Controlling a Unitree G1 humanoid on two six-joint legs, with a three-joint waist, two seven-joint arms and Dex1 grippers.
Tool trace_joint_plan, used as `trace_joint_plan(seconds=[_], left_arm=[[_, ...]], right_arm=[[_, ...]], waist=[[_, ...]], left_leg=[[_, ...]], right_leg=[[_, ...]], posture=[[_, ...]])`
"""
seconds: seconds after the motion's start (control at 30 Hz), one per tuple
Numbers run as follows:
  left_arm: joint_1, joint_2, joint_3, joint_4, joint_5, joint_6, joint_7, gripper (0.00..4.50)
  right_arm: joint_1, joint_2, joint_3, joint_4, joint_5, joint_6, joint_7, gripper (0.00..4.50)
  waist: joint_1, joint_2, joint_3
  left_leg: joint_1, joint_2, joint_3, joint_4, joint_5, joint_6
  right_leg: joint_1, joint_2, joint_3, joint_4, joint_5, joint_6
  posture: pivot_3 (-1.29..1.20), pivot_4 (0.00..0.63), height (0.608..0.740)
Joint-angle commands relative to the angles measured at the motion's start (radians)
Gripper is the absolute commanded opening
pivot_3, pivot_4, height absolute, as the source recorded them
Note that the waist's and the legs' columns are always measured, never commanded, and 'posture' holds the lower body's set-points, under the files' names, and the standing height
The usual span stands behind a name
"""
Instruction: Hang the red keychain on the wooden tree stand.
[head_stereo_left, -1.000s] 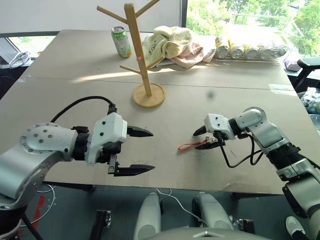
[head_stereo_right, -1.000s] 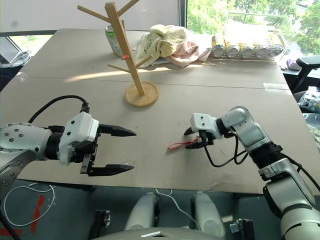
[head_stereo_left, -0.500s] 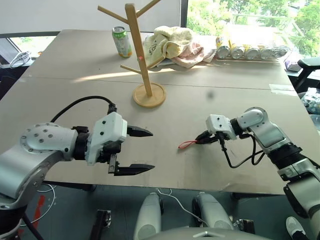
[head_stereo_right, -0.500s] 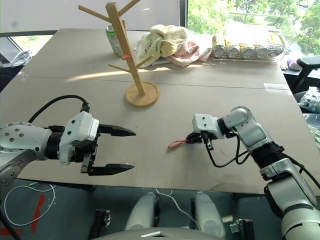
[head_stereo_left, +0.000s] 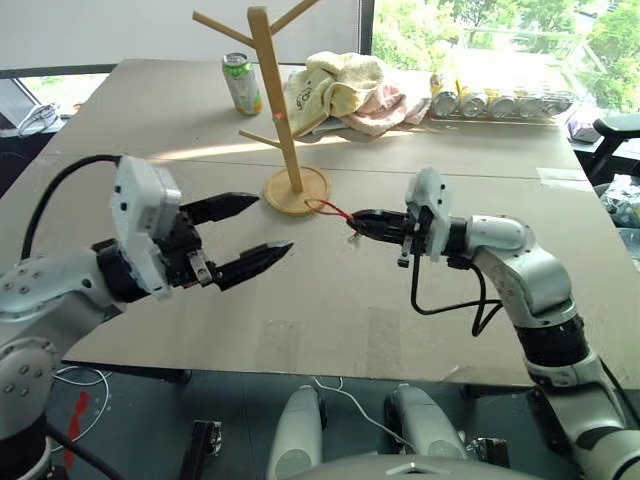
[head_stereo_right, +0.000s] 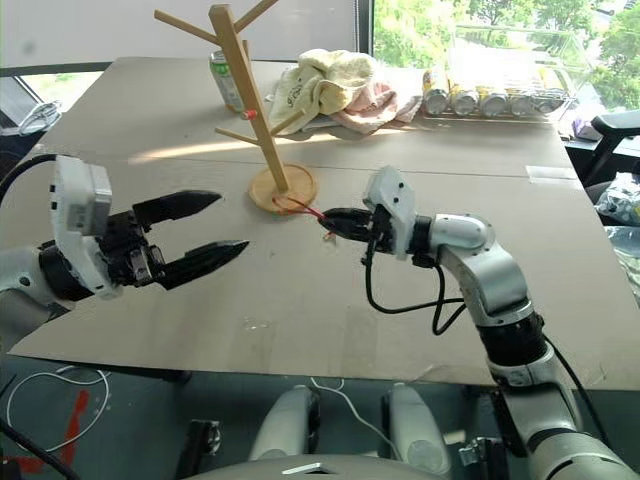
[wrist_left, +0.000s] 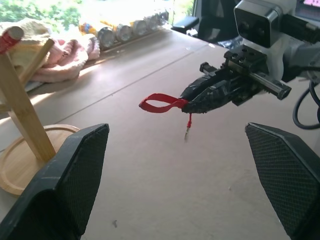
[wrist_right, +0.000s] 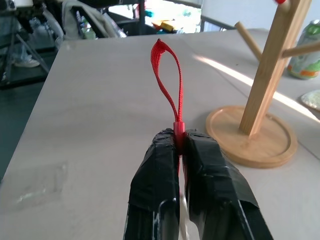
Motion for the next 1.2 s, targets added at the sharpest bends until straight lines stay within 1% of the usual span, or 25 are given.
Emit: trace_joint_plan(seconds=[0.03,0.1,0.23,0.53,0.73,1.2], left_arm=[[-0.040,-0.019,0.074,-0.023,-0.090,-0.026,0.159,4.50],[-0.037,-0.016,0.082,-0.028,-0.114,-0.028,0.192,4.50],[-0.017,-0.005,0.096,-0.030,-0.097,-0.046,0.223,4.50],[-0.016,0.009,0.140,-0.004,-0.123,-0.085,0.255,4.50],[0.006,0.013,0.152,-0.008,-0.123,-0.097,0.252,4.50],[0.021,0.025,0.142,0.004,-0.109,-0.122,0.236,4.50]], right_arm=[[-0.065,0.074,-0.016,-0.013,-0.037,-0.086,-0.131,0.10],[-0.086,0.092,0.001,0.019,-0.075,-0.139,-0.159,0.10],[-0.157,0.143,0.015,0.142,-0.134,-0.244,-0.223,0.10],[-0.276,0.225,0.053,0.397,-0.202,-0.420,-0.241,0.10],[-0.306,0.258,0.049,0.473,-0.213,-0.471,-0.237,0.10],[-0.327,0.267,0.049,0.548,-0.253,-0.504,-0.246,0.10]], waist=[[0.000,0.000,0.000],[-0.002,0.000,0.000],[-0.001,0.000,0.000],[-0.001,0.000,0.000],[-0.001,0.000,0.000],[-0.001,0.000,0.000]], left_leg=[[0.000,0.000,0.000,0.000,0.000,0.000],[0.000,0.000,0.000,0.000,0.000,0.000],[0.000,0.000,0.000,0.000,0.000,0.000],[0.000,0.000,0.000,-0.001,0.000,0.000],[0.000,0.000,0.000,-0.001,0.000,0.000],[0.000,0.000,0.000,-0.001,0.000,0.000]], right_leg=[[0.000,0.000,0.000,0.000,0.000,0.000],[0.000,0.000,0.000,0.000,0.000,0.000],[0.000,0.000,0.000,0.000,0.000,0.000],[0.000,0.000,0.000,-0.001,0.000,-0.001],[0.000,0.000,0.000,-0.001,0.000,-0.001],[0.000,0.000,0.000,-0.001,0.000,-0.001]], posture=[[0.00,0.150,0.732],[0.00,0.150,0.732],[0.00,0.150,0.732],[0.00,0.150,0.732],[0.00,0.150,0.732],[0.00,0.150,0.732]])
